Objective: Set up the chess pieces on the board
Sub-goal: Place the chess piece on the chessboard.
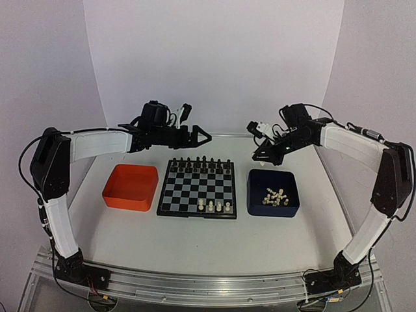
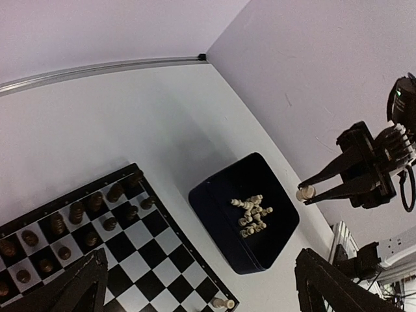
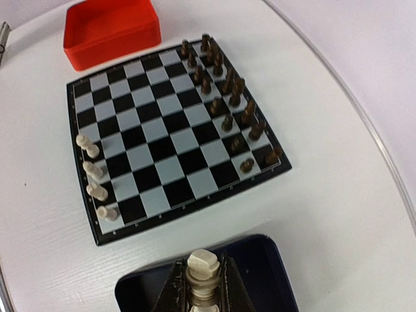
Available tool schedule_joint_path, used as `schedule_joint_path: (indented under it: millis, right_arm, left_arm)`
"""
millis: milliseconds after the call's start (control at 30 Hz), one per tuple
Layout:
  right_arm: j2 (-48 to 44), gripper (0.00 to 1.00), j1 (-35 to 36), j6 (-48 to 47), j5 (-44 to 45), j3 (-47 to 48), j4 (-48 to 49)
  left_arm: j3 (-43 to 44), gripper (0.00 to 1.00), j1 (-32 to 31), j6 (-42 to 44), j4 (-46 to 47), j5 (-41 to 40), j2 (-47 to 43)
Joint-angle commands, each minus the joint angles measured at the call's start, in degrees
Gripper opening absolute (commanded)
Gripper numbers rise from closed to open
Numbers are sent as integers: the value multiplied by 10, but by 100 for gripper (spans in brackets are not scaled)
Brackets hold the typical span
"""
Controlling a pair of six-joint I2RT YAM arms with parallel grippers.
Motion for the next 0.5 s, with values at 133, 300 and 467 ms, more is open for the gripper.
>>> schedule_joint_path:
  millis: [133,300,467]
  right_arm:
    - [-17,1,69,119,-64,-62,276]
    - [-7,2,119,76,-35,-63,281]
    - [-4,2,123,87,-45,-56,286]
  left_arm:
    - [18,100,-41,30,1,29,-23]
    - [10,97,-51,24,-6,42,-38]
    - [12,83,-69,35,-52,33,-43]
